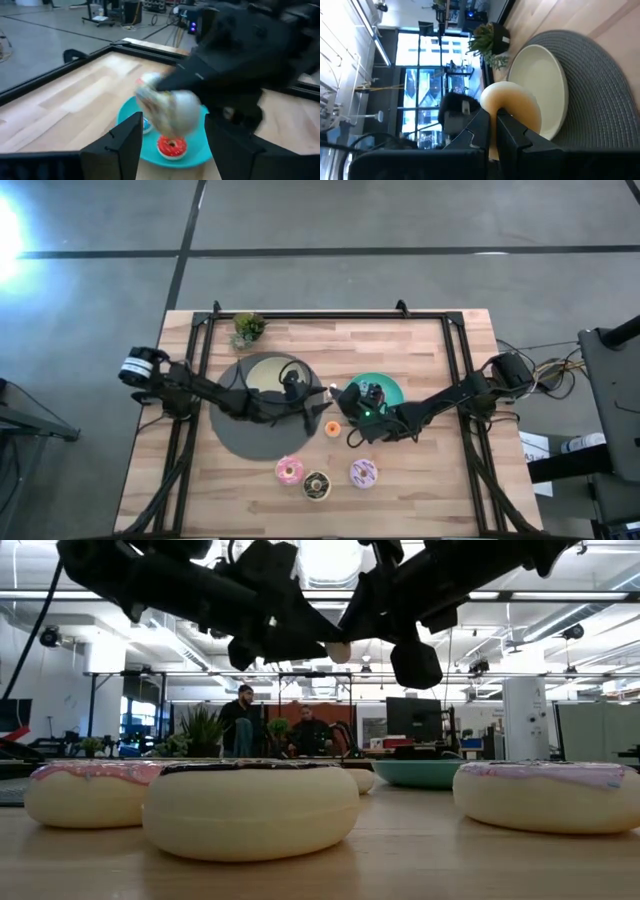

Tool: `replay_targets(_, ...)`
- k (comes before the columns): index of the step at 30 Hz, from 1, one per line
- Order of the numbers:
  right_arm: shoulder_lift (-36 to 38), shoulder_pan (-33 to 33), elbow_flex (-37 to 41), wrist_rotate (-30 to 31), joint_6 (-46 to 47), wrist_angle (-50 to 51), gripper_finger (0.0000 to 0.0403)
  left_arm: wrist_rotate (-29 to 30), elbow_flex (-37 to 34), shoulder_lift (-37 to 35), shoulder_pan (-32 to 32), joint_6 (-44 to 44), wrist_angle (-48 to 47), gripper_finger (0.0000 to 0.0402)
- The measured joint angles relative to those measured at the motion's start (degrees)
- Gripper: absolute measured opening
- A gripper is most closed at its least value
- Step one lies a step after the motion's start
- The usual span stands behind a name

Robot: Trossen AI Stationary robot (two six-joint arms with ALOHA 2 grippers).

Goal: Pick & Place donuts
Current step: Put the small white donut on the light blue plate

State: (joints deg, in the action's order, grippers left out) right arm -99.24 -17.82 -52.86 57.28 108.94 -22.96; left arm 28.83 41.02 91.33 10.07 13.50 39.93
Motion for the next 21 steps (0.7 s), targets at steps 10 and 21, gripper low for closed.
replay_targets(10, 0.0, 0.0, 0.1, -0.4, 0.1, 0.0, 0.0013, -1.8, 0.2, 0.0, -1.1, 0.1, -2.5, 0.0139)
replay_targets(21, 0.6, -0.1, 0.1, -3.1, 0.4, 1.1, 0.0125, -2.6, 1.6, 0.0, -1.3, -4.3, -5.4, 0.0006)
